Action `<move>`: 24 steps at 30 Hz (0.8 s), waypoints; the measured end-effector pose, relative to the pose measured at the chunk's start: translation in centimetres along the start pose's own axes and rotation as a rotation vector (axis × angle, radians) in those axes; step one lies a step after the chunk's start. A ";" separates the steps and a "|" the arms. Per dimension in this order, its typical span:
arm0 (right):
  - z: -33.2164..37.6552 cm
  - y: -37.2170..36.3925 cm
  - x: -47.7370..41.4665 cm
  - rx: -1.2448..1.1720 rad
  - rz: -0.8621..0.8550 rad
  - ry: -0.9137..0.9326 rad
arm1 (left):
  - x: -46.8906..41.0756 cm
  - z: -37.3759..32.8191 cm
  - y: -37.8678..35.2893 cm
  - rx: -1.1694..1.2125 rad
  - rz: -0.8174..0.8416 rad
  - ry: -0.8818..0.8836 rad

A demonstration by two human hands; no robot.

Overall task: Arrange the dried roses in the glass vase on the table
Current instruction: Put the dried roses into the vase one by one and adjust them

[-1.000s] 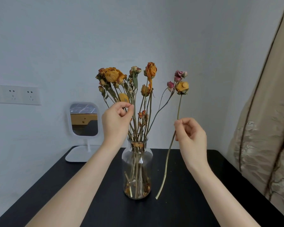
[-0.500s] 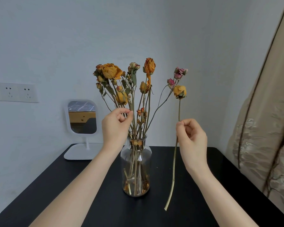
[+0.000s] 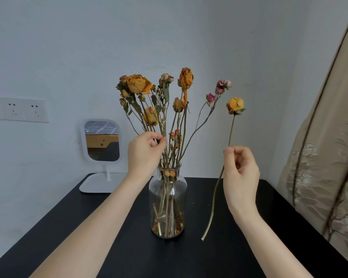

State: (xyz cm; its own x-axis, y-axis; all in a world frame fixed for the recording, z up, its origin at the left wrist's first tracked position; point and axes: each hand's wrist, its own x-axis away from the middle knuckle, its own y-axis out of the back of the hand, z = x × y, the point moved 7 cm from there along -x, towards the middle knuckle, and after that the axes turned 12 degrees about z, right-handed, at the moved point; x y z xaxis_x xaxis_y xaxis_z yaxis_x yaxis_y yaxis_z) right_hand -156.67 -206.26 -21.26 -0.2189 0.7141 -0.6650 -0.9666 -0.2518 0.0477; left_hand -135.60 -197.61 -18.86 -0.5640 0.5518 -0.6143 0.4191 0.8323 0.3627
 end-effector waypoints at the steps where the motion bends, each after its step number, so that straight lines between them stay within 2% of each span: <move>1: 0.1 0.1 0.1 -0.011 -0.009 0.004 | 0.1 0.2 -0.2 -0.014 0.015 0.012; 8: 1.6 0.3 -0.1 -0.043 -0.030 0.088 | 0.7 1.4 -1.4 -0.107 0.145 0.055; 16: 3.8 -0.8 -1.1 0.053 0.015 0.213 | 1.5 2.7 -2.4 -0.203 0.297 0.113; 24: 5.5 -2.2 -1.4 0.167 0.083 0.389 | 1.5 3.1 -2.6 -0.123 0.390 0.131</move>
State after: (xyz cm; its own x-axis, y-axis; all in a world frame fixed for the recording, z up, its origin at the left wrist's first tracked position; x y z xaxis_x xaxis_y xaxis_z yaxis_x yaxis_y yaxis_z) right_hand -155.01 -203.13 -16.31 -0.2613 0.3884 -0.8837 -0.9631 -0.1663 0.2117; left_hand -135.33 -199.09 -22.96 -0.4695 0.8217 -0.3232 0.5355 0.5560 0.6356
